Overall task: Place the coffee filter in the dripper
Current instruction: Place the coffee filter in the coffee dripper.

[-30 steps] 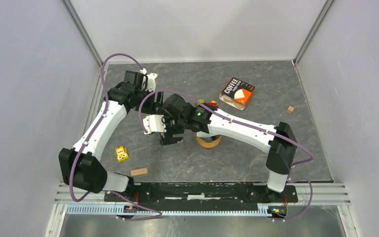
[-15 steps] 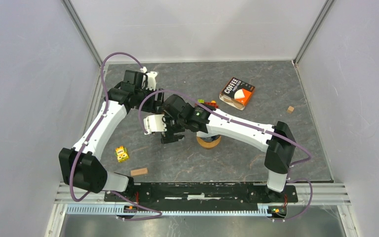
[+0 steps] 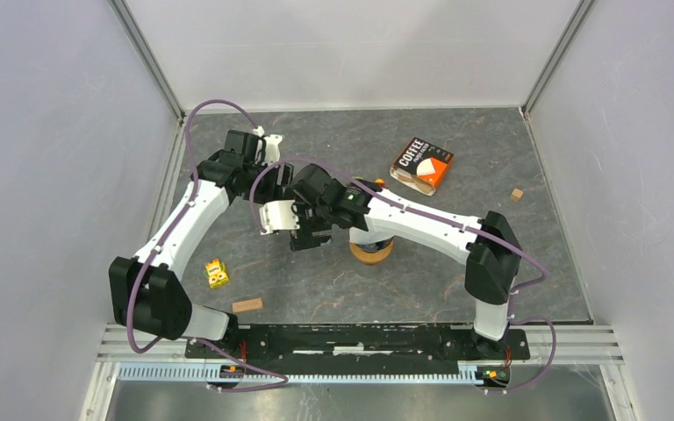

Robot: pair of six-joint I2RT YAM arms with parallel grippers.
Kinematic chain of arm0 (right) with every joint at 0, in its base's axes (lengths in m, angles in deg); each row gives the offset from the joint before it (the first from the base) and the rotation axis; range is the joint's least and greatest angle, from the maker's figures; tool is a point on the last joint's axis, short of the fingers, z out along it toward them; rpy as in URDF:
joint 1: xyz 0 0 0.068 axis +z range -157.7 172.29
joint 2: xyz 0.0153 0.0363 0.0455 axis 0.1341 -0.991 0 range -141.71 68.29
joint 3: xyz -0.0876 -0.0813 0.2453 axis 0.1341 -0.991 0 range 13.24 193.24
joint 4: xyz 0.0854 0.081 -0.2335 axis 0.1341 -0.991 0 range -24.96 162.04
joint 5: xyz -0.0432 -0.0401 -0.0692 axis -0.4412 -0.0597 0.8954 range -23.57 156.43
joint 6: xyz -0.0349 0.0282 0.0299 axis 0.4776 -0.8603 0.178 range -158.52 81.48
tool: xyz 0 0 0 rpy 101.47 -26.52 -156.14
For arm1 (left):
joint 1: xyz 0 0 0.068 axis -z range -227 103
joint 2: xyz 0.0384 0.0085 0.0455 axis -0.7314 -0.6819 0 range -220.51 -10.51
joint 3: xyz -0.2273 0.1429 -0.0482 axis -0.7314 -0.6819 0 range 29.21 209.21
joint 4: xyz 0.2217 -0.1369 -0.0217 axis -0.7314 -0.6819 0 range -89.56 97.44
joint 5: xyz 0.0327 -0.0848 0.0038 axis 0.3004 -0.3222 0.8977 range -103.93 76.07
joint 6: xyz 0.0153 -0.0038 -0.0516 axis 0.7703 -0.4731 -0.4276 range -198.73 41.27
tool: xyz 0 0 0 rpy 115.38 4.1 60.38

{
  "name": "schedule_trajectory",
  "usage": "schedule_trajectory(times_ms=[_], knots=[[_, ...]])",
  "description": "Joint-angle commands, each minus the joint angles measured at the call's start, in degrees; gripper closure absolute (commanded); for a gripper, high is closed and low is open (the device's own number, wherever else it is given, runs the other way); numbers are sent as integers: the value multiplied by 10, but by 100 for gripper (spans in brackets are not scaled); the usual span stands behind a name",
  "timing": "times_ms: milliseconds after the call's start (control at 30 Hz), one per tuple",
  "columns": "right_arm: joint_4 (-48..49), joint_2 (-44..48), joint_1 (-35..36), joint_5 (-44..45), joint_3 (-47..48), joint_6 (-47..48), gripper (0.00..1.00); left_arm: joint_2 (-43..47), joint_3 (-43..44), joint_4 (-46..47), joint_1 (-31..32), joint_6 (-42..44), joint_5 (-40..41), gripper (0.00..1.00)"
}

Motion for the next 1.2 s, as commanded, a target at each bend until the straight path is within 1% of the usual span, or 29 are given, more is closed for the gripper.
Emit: schedule_trajectory(times_ms=[0, 400, 433, 467, 500, 800, 1167], knots=[[15, -12, 1, -18, 3, 16, 2, -4, -8, 29, -3, 9, -2, 22], [16, -28, -1, -10, -4, 26, 2, -13, -25, 40, -3, 9, 2, 23], [15, -28, -2, -8, -4, 27, 0, -14, -27, 40, -3, 9, 2, 23], [15, -29, -4, -6, -4, 27, 2, -14, -29, 42, -3, 9, 3, 23], [13, -29, -3, -4, -4, 28, 2, -15, -31, 43, -3, 26, 3, 23], [8, -44, -9, 16, 0, 27, 2, -19, -49, 64, -3, 28, 0, 23], [11, -47, -15, 16, -12, 24, 2, -19, -58, 82, -3, 29, -3, 23]])
